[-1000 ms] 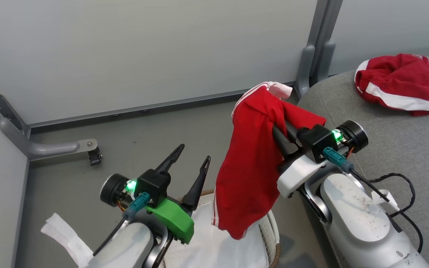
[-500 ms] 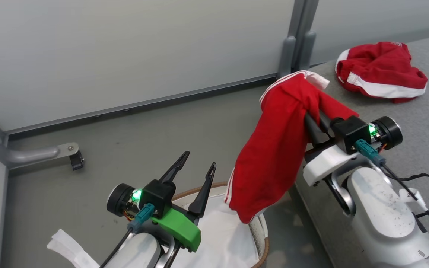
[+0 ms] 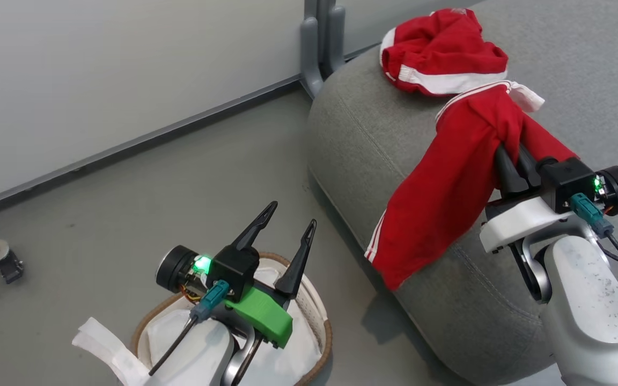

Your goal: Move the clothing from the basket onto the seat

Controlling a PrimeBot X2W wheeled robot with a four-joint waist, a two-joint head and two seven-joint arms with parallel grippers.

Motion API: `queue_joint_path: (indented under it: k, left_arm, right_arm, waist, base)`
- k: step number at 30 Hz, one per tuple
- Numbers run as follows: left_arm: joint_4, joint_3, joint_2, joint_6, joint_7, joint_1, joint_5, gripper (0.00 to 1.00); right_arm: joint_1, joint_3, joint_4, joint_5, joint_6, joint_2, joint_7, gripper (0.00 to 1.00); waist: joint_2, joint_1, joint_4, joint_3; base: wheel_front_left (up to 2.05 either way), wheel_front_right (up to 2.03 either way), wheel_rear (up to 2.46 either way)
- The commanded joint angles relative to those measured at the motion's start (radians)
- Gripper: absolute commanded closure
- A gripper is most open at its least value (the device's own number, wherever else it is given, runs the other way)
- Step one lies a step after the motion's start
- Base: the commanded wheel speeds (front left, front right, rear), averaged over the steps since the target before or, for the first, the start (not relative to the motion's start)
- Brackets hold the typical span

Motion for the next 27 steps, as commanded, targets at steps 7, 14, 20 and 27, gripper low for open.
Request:
queue_joint_path:
  k: [7, 14, 20, 27]
  left_arm:
    - [0.028, 0.008, -0.007, -0.023, 0.001, -0.045, 0.034, 0.0]
    - [0.036, 0.018, -0.015, -0.037, 0.001, -0.072, 0.051, 0.0]
    - [0.026, 0.027, -0.022, -0.043, 0.001, -0.102, 0.066, 0.0]
    - [0.009, 0.039, -0.03, -0.049, 0.001, -0.142, 0.086, 0.0]
  right_arm:
    - [0.009, -0.039, -0.017, -0.017, -0.001, 0.028, -0.002, 1.0]
    - [-0.077, -0.065, -0.001, -0.021, -0.001, 0.041, -0.002, 1.0]
    - [-0.261, -0.112, 0.025, -0.015, -0.001, 0.012, -0.002, 1.0]
    - [-0.563, -0.206, 0.153, -0.044, -0.001, -0.092, -0.002, 1.0]
  waist:
    - [-0.0001, 0.0, -0.098, 0.126]
    - [-0.0001, 0.0, -0.038, 0.18]
    - [-0.0001, 0.0, 0.037, 0.248]
    - [-0.0001, 0.0, 0.142, 0.337]
  base:
    - [0.0, 0.0, 0.0]
    - [0.0, 0.0, 0.0]
    - [0.0, 0.0, 0.0]
    - [0.0, 0.0, 0.0]
